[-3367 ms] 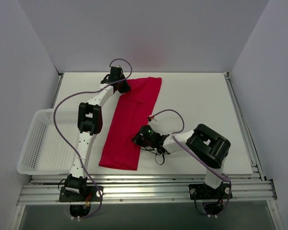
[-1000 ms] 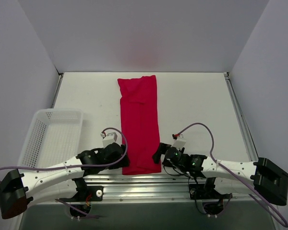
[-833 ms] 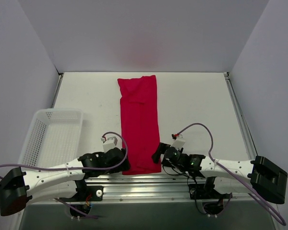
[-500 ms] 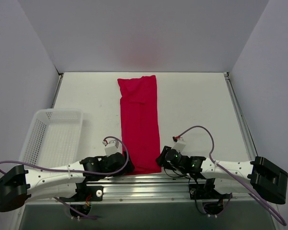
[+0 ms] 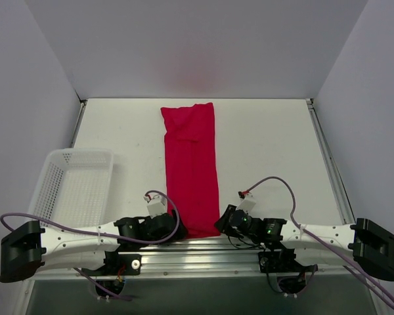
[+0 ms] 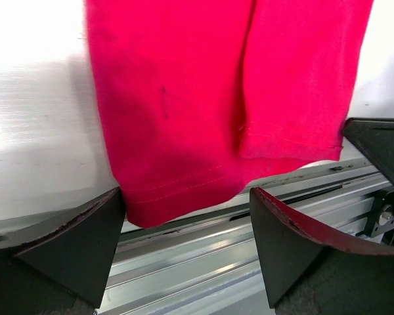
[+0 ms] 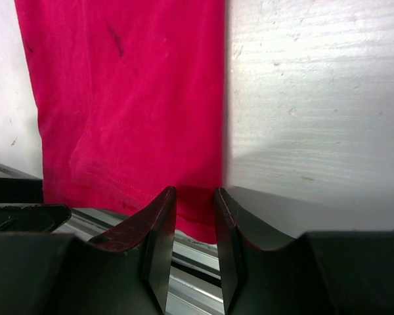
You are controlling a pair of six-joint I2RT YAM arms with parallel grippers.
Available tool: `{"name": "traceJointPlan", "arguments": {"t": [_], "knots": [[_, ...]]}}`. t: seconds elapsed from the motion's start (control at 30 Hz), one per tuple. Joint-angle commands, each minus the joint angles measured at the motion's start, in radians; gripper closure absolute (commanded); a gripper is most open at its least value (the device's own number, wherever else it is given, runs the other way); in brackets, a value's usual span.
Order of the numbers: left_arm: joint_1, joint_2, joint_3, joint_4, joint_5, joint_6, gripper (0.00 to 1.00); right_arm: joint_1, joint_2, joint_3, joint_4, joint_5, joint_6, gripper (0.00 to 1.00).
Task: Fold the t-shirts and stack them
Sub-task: Grab the bottom of the folded rectangular tshirt with both arms
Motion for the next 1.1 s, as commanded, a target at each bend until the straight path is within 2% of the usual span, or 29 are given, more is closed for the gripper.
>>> {"name": "traceJointPlan", "arguments": {"t": [0.0,0.4,0.5,0.53,0.63,0.8,1.07], "knots": [[-0.024,0.04,-0.03,-0.002,-0.012,-0.059,0.15,0.028,-0.01,-0.005,-0.024,0.034,0.041,0.74],[-0.039,0.045,-0.038,-0.023,-0.058,-0.088,0.21,0.075,0.01,-0.011,-0.036,0.056,0.078,0.77],[-0.041,0.03,-0.041,-0.04,-0.063,-0.095,0.22,0.088,-0.024,-0.009,-0.107,0.077,0.093,0.61],[-0.041,0.017,-0.044,-0.049,-0.064,-0.099,0.22,0.094,-0.036,-0.012,-0.124,0.083,0.104,0.48],[-0.044,-0.001,-0.054,-0.058,-0.07,-0.105,0.22,0.098,-0.079,-0.022,-0.162,0.097,0.114,0.29],[-0.044,-0.012,-0.053,-0.074,-0.081,-0.106,0.22,0.099,-0.087,-0.029,-0.159,0.105,0.121,0.29],[-0.044,-0.012,-0.068,-0.075,-0.083,-0.12,0.26,0.098,0.073,-0.029,0.02,0.068,0.107,0.43]]}}
